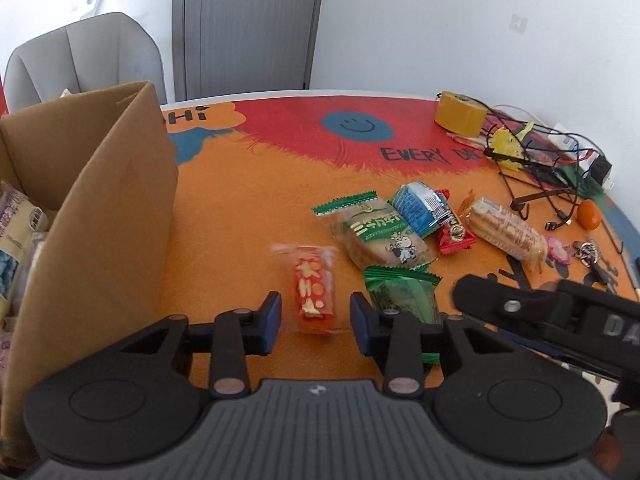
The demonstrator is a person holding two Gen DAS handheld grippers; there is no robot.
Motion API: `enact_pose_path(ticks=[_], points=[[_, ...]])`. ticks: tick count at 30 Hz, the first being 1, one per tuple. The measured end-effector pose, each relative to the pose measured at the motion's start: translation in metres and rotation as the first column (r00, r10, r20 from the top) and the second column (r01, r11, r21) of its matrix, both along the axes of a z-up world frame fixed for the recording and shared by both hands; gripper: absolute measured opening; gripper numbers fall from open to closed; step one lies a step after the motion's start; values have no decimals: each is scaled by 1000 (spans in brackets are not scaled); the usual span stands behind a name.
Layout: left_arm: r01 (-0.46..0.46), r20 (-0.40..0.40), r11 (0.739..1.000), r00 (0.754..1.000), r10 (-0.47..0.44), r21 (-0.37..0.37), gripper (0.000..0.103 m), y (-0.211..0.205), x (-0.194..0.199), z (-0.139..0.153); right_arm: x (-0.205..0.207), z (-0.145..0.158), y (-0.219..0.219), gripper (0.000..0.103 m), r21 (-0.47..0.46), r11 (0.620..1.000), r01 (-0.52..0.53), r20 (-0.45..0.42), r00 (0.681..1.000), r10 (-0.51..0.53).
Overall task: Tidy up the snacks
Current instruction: 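Grasp the dark green snack pack with the right gripper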
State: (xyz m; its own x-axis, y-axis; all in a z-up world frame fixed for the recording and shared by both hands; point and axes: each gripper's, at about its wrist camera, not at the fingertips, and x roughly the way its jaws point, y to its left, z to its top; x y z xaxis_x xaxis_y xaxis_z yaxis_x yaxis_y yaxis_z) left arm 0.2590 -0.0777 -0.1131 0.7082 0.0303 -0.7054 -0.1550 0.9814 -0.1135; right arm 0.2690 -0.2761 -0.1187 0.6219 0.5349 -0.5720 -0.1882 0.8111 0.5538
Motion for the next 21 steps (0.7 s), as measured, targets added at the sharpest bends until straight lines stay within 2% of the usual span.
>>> enact_pose_path(ticks=[2, 7, 12, 15, 17, 21], points=[[4, 8, 1000, 1000, -4, -15, 20, 2, -2, 2, 2, -1, 5, 67, -2, 1000, -5, -3, 1000, 5], [4, 14, 999, 1000, -3, -35, 19, 6, -7, 6, 7, -2, 15, 67, -5, 1000, -13, -6, 1000, 13], [-2, 22, 999, 1000, 3, -42, 18, 10, -13, 9, 9, -1, 26, 61, -12, 999, -36, -12, 999, 36], [4, 18, 999, 1000, -3, -40, 18, 10, -17, 9, 9, -1, 32, 52, -25, 998, -49, -18, 999, 49], [8, 11, 999, 1000, -7, -43, 18, 10, -20, 8, 7, -2, 34, 36, -37, 997, -63, -21, 998, 62], [20, 0, 999, 1000, -20, -42, 19, 8, -27, 6, 1, -4, 34, 31, -36, 997, -74, -14, 997, 73]])
